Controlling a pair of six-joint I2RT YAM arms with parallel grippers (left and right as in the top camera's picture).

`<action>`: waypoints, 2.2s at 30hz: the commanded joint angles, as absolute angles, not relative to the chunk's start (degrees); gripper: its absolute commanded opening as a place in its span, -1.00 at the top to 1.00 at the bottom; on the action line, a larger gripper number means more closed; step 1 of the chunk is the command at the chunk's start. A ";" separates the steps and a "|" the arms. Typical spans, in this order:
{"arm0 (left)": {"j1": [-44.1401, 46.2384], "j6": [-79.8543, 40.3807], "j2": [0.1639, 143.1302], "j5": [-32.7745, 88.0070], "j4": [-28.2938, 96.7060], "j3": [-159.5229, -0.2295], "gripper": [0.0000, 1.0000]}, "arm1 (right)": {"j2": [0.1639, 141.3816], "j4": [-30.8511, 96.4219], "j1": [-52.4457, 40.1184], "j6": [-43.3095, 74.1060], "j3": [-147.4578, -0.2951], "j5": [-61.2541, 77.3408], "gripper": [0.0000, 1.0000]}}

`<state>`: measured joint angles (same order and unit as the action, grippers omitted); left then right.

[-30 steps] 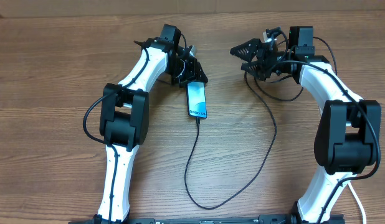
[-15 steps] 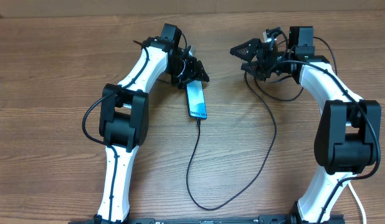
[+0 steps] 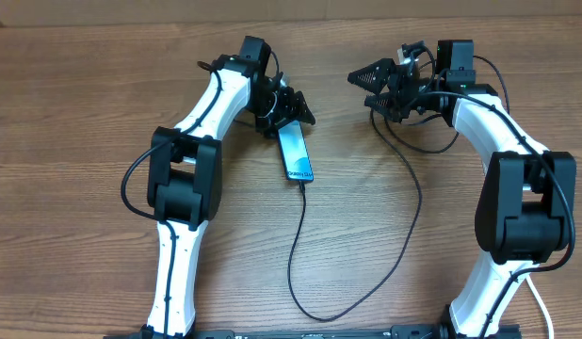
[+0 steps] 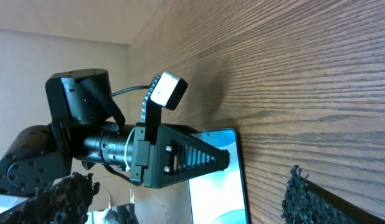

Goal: Plug charger to phone and switch on socket
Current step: 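Lay the phone flat on the table with the left gripper, then open the left gripper and raise it away from the phone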

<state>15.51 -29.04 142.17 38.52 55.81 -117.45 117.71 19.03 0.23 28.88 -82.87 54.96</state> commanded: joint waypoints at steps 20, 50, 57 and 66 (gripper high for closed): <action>13.04 -31.70 143.15 33.87 58.13 -116.73 -1.00 | 117.99 18.76 0.08 28.38 -83.66 54.43 -1.00; 2.44 -11.20 138.89 17.52 75.55 -119.63 -0.68 | 117.99 18.81 0.08 28.38 -83.66 54.43 -1.00; 2.28 -11.11 127.24 4.03 79.96 -119.87 -0.61 | 117.99 18.81 0.08 28.40 -83.66 54.43 -1.00; 4.93 -11.14 110.39 4.05 81.25 -119.85 -0.99 | 117.99 18.83 0.08 28.38 -83.66 54.43 -0.99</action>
